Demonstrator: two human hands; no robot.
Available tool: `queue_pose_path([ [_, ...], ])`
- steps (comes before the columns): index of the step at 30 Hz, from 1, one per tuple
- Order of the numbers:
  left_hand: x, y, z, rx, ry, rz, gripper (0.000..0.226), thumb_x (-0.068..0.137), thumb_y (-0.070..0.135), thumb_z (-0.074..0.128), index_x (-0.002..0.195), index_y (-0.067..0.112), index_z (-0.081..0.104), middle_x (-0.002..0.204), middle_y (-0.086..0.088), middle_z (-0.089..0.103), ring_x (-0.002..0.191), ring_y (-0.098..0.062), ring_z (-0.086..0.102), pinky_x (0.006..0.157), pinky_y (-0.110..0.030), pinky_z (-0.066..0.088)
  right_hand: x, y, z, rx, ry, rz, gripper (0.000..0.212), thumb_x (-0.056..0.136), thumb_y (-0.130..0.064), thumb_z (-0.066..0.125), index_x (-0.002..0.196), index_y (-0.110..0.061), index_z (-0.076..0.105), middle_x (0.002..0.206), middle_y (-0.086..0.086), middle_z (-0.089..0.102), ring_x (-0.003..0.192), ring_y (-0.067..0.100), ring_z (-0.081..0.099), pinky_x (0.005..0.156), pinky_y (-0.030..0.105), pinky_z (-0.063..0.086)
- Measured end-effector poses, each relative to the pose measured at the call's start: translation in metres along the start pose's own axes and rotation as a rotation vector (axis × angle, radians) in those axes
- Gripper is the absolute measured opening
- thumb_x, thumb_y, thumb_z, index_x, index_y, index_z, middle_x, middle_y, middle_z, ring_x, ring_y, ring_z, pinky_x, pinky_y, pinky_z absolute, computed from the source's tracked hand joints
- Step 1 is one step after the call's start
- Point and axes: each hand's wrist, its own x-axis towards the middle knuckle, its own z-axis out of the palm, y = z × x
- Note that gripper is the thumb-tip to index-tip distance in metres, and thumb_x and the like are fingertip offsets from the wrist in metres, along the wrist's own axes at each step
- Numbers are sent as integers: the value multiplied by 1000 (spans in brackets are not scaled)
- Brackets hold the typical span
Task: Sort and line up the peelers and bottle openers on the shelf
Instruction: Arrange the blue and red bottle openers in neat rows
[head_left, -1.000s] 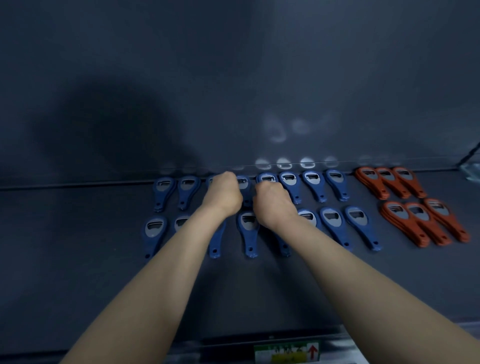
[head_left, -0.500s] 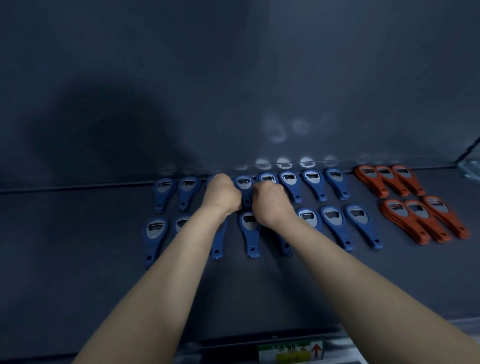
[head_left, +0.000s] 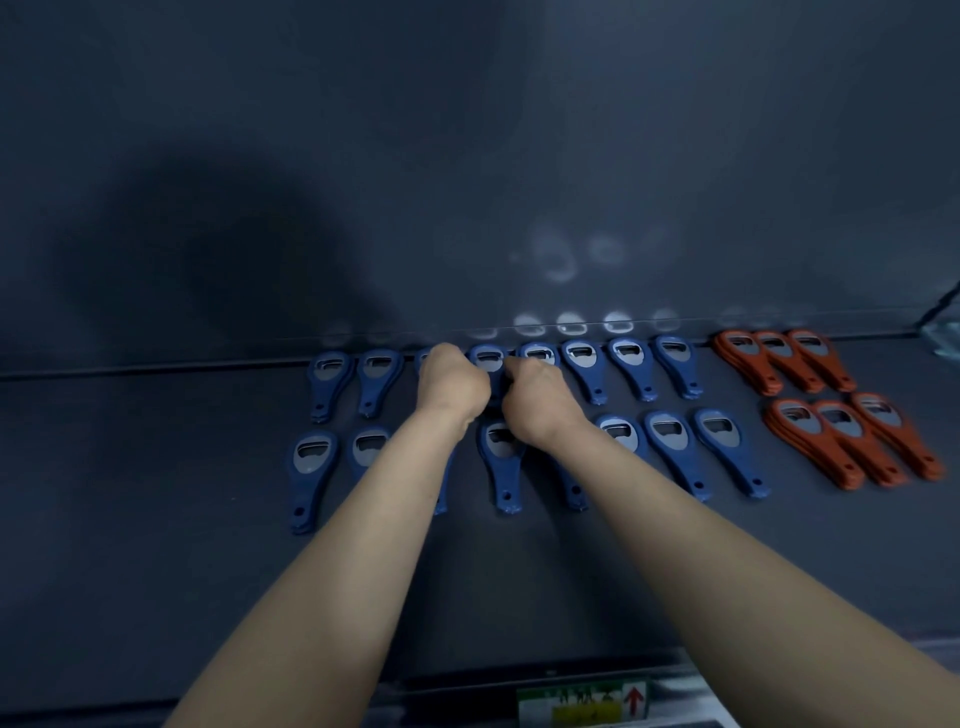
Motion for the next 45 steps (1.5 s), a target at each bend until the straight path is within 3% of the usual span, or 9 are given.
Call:
queue_pose_path([
  [9, -5, -2, -2, 17, 9, 37, 44, 90, -3, 42, 63, 26, 25, 66, 10, 30, 58, -2, 29, 53, -14, 27, -5, 0, -2, -29, 51, -20, 24, 81, 7, 38, 67, -11, 38, 86, 12, 52, 76, 26, 49, 55, 31, 37],
  [12, -7, -3, -5, 40, 45, 90, 45, 89, -5, 42, 64, 28, 24, 70, 9, 35, 61, -5, 33, 56, -17, 31, -12, 11, -13, -40, 185, 8, 25, 81, 8, 39, 90, -2, 60, 92, 16, 62, 84, 33, 58, 68, 40, 53],
  [15, -12, -1, -8, 18, 20, 157, 36, 86, -9, 41, 71, 23, 42, 87, -5, 49, 79, -16, 46, 71, -28, 41, -14, 32, -27, -79, 193, 80, 22, 83, 7, 45, 92, 1, 64, 88, 17, 65, 74, 30, 59, 66, 41, 56],
  [18, -18, -2, -7, 82, -18, 177, 28, 87, -6, 47, 103, 12, 61, 100, -6, 56, 91, -18, 54, 79, -26, 45, -18, 43, -31, -83, 127, 125, 16, 87, -14, 61, 77, -2, 59, 79, 13, 61, 75, 29, 60, 60, 32, 50],
  [23, -28, -4, -4, 373, 56, 256, 30, 80, -9, 56, 78, 18, 44, 81, -4, 45, 72, -16, 41, 63, -27, 33, -16, 38, -21, -158, 148, 180, 37, 84, -33, 66, 66, -9, 43, 86, 13, 64, 85, 30, 60, 61, 31, 46],
  [27, -35, -4, -9, 395, 92, 287, 22, 85, -8, 53, 97, 7, 62, 97, -6, 59, 90, -21, 57, 75, -31, 48, -11, 32, -17, -162, 209, 196, 34, 89, -35, 60, 76, -8, 44, 90, 13, 63, 91, 31, 58, 59, 31, 41],
  [35, -49, -11, -14, 435, -98, 292, 25, 86, 4, 62, 109, 14, 64, 112, -3, 61, 102, -19, 57, 79, -23, 43, -26, 34, -19, -178, 154, 238, 45, 86, -41, 62, 62, -14, 36, 61, 1, 41, 67, 24, 48, 47, 25, 32],
  [39, -50, -9, -17, 548, -161, 330, 37, 87, 1, 62, 122, 13, 59, 127, -7, 52, 115, -21, 51, 85, -22, 37, -35, 31, -19, -255, 104, 206, 44, 85, -39, 64, 65, -12, 36, 69, 3, 45, 75, 25, 49, 56, 30, 37],
  [45, -53, -7, -17, 559, -232, 293, 44, 83, 16, 71, 124, 9, 57, 128, -7, 55, 114, -21, 52, 86, -24, 38, -40, 28, -13, -323, 93, 175, 41, 85, -43, 64, 103, -7, 56, 107, 13, 61, 103, 31, 54, 69, 32, 40],
])
